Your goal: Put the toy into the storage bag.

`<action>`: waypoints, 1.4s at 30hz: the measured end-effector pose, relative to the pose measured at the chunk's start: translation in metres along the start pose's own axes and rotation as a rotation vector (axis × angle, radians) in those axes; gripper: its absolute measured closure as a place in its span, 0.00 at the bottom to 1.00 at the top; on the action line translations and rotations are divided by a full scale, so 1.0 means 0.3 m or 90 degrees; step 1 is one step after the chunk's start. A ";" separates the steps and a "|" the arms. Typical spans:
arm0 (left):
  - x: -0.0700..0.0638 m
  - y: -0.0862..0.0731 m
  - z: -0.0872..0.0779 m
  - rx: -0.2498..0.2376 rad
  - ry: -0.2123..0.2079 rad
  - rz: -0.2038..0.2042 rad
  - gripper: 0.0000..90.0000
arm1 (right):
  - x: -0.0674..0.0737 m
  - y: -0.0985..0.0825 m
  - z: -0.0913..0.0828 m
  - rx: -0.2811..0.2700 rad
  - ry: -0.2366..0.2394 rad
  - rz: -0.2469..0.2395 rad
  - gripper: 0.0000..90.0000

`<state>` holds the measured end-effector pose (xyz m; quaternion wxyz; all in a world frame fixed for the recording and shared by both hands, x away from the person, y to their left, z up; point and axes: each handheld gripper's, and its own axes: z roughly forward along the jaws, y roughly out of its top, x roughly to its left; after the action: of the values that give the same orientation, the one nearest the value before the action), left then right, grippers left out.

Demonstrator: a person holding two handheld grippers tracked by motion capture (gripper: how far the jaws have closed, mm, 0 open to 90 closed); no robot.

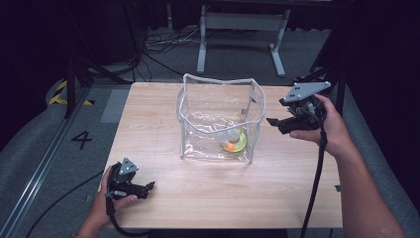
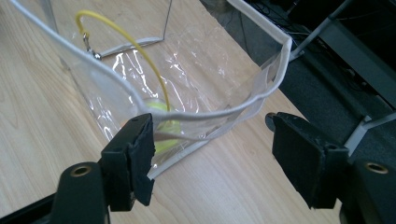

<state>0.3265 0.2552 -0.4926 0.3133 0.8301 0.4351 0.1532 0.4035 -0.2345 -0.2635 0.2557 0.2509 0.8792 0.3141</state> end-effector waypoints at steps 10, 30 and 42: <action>0.000 0.000 0.000 0.000 0.000 0.000 0.01 | 0.024 -0.145 -0.010 0.008 -0.004 0.001 0.33; 0.000 0.000 0.000 0.000 0.000 0.000 0.01 | 0.093 -0.411 0.083 0.071 -0.012 0.013 0.30; 0.000 0.000 0.000 0.000 0.000 0.000 0.01 | 0.100 -0.614 0.112 0.051 -0.018 0.058 0.25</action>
<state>0.3265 0.2552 -0.4926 0.3135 0.8299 0.4353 0.1533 0.3498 -0.3269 -0.4202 0.2433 0.3050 0.8751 0.2863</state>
